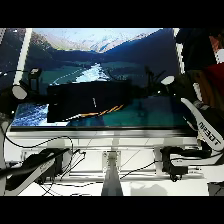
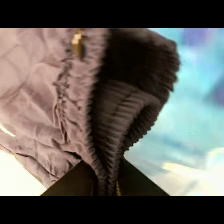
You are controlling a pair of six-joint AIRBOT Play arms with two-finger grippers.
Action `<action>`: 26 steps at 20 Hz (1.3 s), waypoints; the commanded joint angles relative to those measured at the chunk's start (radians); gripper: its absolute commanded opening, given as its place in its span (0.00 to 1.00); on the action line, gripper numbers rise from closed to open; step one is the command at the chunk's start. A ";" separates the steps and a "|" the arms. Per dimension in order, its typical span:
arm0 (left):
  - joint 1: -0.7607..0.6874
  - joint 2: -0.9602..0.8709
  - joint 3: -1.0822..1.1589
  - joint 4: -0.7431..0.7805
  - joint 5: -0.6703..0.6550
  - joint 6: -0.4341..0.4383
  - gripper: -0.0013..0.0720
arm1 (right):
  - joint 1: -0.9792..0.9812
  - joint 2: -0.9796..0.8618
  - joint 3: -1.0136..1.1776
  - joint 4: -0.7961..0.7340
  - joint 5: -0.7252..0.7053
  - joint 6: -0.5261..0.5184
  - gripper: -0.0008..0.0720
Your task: Fold the clothes and pants, and hang the long-sleeved shirts on hangers.
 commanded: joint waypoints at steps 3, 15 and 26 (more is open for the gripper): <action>0.001 0.018 0.073 0.059 -0.001 0.000 0.96 | -0.125 0.180 0.255 -0.428 0.037 0.225 0.05; 0.000 0.034 0.076 0.058 0.010 0.000 0.96 | -0.832 0.452 0.778 -0.830 0.415 0.598 0.05; 0.000 0.034 0.076 0.058 0.010 0.000 0.96 | -1.175 0.452 0.945 -0.965 0.772 0.829 0.06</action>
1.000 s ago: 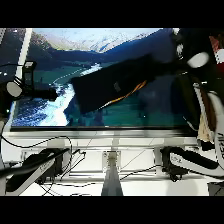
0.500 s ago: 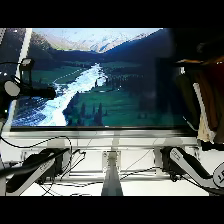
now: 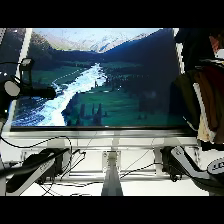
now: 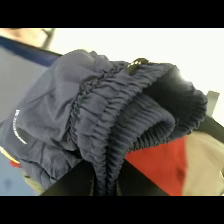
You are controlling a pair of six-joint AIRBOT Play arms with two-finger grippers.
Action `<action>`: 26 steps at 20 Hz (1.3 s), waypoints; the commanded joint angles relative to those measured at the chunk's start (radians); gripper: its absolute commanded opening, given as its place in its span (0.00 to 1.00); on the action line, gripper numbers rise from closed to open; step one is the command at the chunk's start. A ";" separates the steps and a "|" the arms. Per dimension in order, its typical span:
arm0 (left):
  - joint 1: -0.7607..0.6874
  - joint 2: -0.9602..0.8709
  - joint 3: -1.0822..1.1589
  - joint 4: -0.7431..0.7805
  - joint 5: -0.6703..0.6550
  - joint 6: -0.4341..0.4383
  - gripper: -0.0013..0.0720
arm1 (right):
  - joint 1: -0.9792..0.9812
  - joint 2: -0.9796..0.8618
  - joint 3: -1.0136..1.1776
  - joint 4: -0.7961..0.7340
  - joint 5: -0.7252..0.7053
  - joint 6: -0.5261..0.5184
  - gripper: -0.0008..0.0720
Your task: Fold the clothes and pants, and hang the long-sleeved shirts on hangers.
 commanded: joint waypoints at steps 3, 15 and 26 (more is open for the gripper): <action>0.000 0.001 0.001 0.000 0.000 0.000 0.96 | -0.051 0.000 0.020 -0.033 0.077 0.082 0.84; 0.000 0.001 0.001 0.000 0.000 0.000 0.96 | 0.123 -0.065 0.006 0.279 0.000 -0.137 0.05; 0.000 0.001 0.001 0.001 0.000 0.000 0.96 | 1.231 -0.066 0.006 -0.032 -0.120 -0.213 0.05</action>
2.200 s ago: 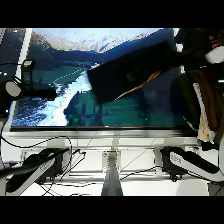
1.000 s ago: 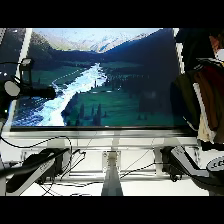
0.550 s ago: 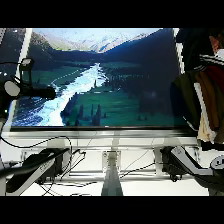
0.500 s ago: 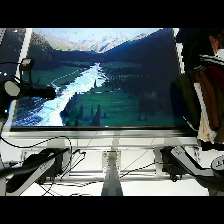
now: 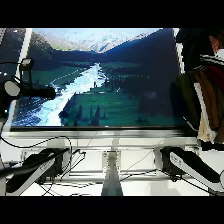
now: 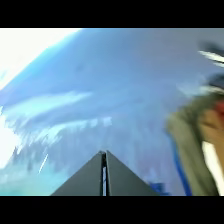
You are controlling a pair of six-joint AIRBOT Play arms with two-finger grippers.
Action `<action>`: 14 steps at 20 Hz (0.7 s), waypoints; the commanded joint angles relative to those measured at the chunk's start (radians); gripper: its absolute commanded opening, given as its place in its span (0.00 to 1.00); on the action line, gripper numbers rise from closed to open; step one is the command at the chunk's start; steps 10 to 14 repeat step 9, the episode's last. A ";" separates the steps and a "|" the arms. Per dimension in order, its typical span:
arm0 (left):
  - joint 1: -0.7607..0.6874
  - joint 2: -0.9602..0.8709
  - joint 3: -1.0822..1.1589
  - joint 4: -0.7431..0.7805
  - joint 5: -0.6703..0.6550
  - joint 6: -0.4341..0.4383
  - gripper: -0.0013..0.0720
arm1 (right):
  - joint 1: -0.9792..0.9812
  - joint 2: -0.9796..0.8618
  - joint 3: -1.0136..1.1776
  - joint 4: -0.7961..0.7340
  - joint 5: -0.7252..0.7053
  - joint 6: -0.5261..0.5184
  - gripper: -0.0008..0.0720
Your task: Fold the clothes and pants, and hang the long-sleeved shirts on hangers.
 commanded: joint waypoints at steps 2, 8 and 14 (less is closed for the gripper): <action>0.000 0.000 0.001 0.000 0.000 0.000 0.96 | 0.421 -0.005 -0.014 -0.139 -0.017 -0.003 0.05; 0.000 0.000 0.001 0.000 0.000 0.000 0.96 | 0.775 -0.006 -0.201 -0.304 -0.040 0.095 0.05; 0.000 0.000 0.001 0.000 0.000 0.000 0.96 | 0.790 -0.011 -0.222 -0.309 -0.037 0.102 0.05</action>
